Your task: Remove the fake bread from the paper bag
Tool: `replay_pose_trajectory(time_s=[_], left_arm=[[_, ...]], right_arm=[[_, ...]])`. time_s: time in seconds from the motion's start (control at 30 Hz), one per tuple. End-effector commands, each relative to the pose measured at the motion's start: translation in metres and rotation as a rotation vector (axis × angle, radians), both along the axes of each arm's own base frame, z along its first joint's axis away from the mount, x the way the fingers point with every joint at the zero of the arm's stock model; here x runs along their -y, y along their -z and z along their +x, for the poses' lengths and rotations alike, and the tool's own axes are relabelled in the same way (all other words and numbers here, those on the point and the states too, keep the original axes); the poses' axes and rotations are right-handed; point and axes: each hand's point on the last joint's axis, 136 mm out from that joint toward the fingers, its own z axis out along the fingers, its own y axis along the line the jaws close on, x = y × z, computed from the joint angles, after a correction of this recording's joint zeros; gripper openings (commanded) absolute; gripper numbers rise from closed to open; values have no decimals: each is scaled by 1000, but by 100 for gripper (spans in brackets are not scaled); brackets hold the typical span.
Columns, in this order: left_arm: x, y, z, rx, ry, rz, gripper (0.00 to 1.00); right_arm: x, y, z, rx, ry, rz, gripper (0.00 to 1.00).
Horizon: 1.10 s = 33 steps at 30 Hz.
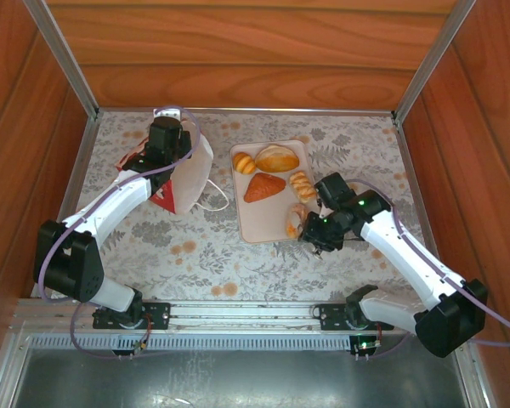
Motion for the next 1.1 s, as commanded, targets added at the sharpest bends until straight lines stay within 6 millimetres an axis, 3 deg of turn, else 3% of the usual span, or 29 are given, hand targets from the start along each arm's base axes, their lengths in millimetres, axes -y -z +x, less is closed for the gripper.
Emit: replay_pose_trajectory(time_s=[0.0,0.73,0.93,1.07], left_arm=[[0,-10,4,25,-5,-26,0],[-3,-8,0,23,-5,-20,0],[-3,-7,-1,21,-6,-19,0],[-3,-6,0,19,-6,-20,0]], right_arm=[[12,2,1,18,22,-42,35],[25,26,17,-9,78,-43,39],[24,24,20,-17,86,-38,49],[29,19,17,-14,100,-53,50]])
